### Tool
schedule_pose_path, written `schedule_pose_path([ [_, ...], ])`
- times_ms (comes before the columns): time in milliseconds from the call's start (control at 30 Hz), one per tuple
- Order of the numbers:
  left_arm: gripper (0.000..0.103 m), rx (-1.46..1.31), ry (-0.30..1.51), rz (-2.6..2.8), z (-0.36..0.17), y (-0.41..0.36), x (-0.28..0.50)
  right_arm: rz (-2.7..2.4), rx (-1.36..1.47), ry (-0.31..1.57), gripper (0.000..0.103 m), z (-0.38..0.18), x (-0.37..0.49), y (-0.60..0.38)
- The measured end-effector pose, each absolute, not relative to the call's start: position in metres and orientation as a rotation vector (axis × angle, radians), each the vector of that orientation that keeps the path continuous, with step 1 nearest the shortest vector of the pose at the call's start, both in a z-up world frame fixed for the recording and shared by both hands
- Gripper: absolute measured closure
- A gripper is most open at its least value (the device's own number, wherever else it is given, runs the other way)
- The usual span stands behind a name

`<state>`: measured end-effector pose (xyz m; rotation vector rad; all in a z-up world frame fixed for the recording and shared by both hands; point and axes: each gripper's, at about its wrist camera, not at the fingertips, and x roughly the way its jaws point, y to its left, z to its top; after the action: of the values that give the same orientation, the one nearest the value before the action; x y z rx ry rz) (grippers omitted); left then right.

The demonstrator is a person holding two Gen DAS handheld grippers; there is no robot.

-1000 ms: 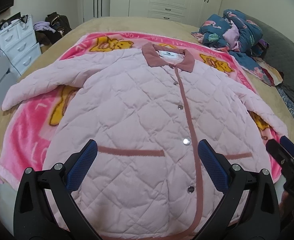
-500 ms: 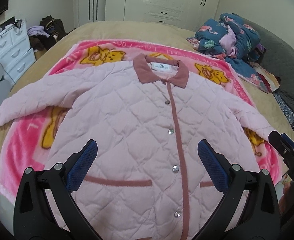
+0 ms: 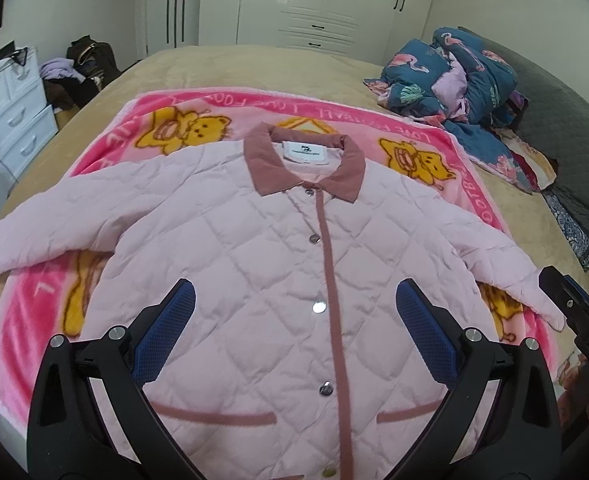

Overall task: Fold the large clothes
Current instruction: 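Move the right gripper toward the cuff of the nearest jacket sleeve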

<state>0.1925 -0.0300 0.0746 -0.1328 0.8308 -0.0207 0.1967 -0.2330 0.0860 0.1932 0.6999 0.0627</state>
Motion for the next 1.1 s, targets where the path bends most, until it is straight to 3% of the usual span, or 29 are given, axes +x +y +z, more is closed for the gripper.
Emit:
schedule_pose_path([
  [1100, 0.009, -0.011, 0.978, -0.113, 0.003, -0.14, 0.293, -0.357, 0.535, 0.822, 0.004, -0.025, 0.227, -0.428],
])
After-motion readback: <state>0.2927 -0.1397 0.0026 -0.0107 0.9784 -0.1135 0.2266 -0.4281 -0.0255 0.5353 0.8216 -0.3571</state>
